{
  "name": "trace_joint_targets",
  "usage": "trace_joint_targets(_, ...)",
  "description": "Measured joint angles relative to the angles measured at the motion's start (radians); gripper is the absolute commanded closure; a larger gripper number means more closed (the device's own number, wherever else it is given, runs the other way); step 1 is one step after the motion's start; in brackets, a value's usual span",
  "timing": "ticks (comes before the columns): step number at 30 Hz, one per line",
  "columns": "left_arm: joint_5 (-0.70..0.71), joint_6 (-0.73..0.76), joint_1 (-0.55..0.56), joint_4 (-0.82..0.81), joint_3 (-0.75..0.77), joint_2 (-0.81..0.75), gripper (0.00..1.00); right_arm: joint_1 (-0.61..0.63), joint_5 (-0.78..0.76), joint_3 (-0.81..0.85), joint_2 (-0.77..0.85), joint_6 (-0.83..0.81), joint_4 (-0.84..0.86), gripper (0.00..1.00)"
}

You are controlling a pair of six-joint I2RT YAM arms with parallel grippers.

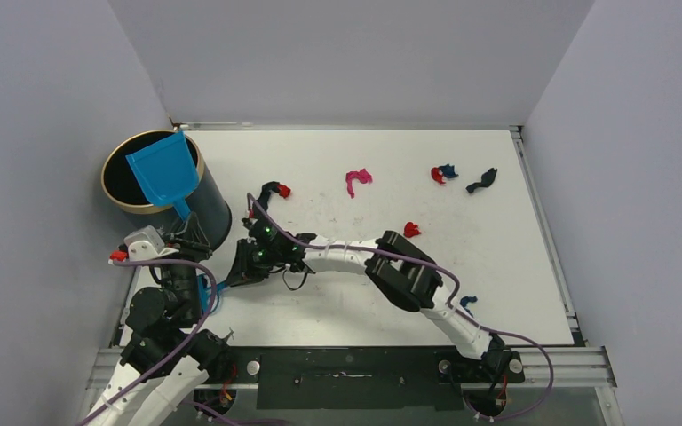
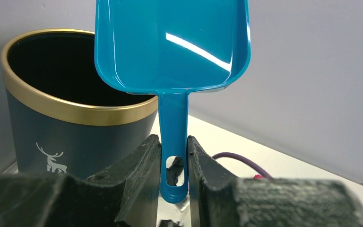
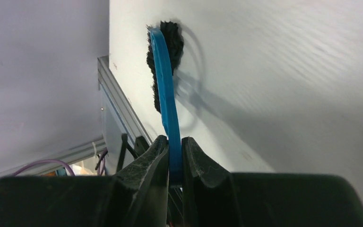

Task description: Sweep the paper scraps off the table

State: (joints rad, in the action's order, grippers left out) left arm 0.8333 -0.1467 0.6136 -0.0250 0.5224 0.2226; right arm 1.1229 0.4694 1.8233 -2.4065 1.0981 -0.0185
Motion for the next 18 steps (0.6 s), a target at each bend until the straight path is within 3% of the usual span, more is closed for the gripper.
trace_joint_targets(6, -0.004, 0.0, 0.0, 0.001, 0.0, 0.0, 1.0, -0.107, -0.001, -0.271, 0.193, -0.016, 0.029, 0.95)
trace_joint_targets(12, -0.004, 0.0, 0.0, 0.003, 0.0, 0.0, 1.0, -0.307, -0.021, -0.472, 0.378, -0.098, -0.004, 0.95)
trace_joint_targets(18, -0.005, 0.0, 0.0, 0.005, 0.0, 0.003, 1.0, -0.506, -0.004, -0.556, 0.497, -0.179, -0.073, 0.95)
